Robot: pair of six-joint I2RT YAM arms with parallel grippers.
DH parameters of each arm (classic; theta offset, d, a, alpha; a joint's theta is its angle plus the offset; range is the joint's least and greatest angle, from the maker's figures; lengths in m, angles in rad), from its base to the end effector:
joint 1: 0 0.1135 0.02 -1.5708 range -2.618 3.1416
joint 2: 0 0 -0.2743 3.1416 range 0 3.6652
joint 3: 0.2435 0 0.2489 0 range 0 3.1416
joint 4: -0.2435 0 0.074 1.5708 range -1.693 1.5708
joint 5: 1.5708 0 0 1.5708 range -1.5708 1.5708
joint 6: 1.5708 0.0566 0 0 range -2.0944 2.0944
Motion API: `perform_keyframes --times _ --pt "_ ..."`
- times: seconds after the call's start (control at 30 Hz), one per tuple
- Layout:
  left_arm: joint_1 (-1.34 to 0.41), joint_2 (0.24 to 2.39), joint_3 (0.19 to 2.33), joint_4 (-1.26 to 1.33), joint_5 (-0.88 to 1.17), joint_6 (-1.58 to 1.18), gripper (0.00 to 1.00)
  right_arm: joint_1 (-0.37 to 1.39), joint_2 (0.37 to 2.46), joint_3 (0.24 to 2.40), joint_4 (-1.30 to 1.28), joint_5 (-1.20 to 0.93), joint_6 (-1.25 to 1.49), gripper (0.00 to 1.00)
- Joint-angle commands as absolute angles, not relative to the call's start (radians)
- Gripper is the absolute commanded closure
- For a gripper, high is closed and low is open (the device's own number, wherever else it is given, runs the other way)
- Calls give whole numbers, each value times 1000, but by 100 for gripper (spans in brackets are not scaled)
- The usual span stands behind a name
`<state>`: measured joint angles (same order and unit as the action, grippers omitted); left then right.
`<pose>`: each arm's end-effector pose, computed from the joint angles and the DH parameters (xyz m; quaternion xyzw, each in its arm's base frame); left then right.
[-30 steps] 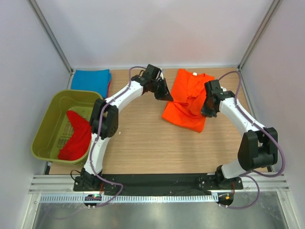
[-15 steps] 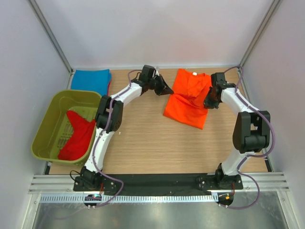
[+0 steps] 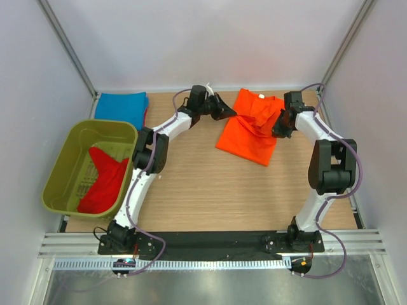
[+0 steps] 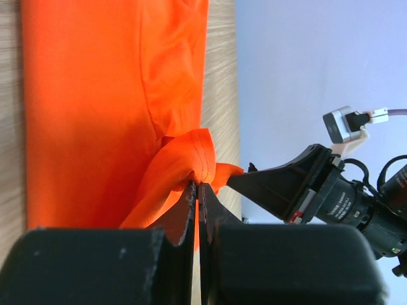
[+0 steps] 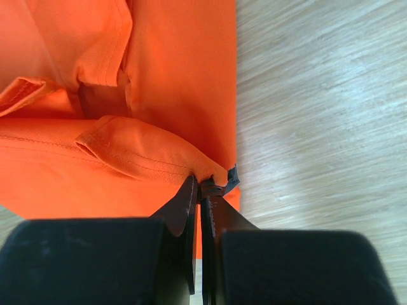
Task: Fold and stack the t-shirts
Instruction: Fold the tshirt
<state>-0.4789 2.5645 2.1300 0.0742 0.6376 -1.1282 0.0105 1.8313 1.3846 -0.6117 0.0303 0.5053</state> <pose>0.5224 -0.3092 0.1738 -0.0801 0.7970 -0.5678 0.1895 0.3984 0.0025 0.2145 0.2406 0.9369 0.0504 0.2487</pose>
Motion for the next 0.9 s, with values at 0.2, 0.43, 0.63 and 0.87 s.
perform_keyframes --times 0.2,0.43,0.63,0.87 --pt "-442 2681 2281 101 626 -1149 97 -28 1922 1486 -529 -58 492 95" --pt "-423 2674 2306 161 609 -1137 68 -54 1979 1545 -463 -107 526 68" --pt "-420 2440 2122 -81 560 -870 63 -54 1882 1527 -551 -130 488 39" --pt "-440 2212 1761 -187 445 -658 58 -52 1700 1358 -680 -120 462 38"
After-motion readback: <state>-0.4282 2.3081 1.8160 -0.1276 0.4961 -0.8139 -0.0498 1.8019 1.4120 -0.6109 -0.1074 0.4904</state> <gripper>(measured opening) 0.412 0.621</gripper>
